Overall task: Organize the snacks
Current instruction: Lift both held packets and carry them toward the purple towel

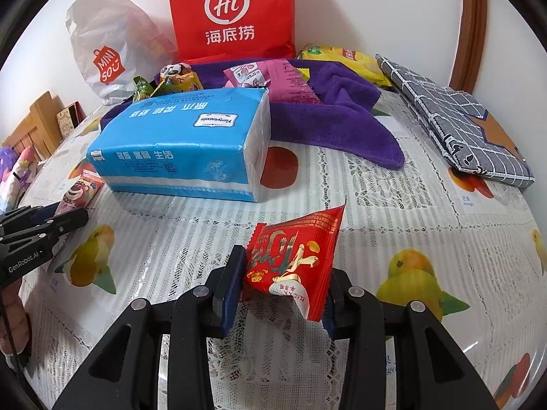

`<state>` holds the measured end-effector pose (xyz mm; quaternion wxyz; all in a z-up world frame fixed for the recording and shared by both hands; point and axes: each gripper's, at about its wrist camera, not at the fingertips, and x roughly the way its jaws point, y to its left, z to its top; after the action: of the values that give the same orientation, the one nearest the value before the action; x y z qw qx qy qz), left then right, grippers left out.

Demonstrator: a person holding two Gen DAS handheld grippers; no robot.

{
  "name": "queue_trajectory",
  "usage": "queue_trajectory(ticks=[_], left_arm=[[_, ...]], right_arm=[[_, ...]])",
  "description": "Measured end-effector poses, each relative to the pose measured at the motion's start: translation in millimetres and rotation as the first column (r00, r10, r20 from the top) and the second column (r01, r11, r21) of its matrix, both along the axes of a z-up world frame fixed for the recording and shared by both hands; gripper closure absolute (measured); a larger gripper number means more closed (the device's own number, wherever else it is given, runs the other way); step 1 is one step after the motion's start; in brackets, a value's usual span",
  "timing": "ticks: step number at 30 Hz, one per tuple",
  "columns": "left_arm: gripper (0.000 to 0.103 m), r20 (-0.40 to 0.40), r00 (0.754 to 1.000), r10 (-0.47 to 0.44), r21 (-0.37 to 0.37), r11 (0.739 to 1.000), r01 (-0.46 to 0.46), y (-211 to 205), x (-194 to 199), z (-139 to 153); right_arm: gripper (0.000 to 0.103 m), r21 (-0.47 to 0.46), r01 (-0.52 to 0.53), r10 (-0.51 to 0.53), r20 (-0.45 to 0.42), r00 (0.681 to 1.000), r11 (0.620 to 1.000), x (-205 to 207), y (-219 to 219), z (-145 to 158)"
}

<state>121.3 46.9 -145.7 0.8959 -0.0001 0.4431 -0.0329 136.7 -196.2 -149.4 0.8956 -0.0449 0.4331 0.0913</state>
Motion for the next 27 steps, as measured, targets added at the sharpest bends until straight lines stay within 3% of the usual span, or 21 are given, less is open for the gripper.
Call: queue_trajectory(ticks=[9,17,27], left_arm=[[0.084,0.006,1.0,0.005,-0.029,1.0,-0.005,4,-2,2],[0.085,0.001,0.999,0.038,-0.053,0.998,-0.038,14,-14,12],[0.085,0.047,0.999,0.025,-0.09,0.996,-0.02,6,-19,53]], right_arm=[[0.066,0.009,0.01,-0.01,0.013,1.0,1.0,-2,-3,2],[0.066,0.026,-0.026,0.025,0.044,0.999,0.999,-12,0,10],[0.066,0.04,-0.075,0.069,0.136,0.988,0.996,-22,14,54]])
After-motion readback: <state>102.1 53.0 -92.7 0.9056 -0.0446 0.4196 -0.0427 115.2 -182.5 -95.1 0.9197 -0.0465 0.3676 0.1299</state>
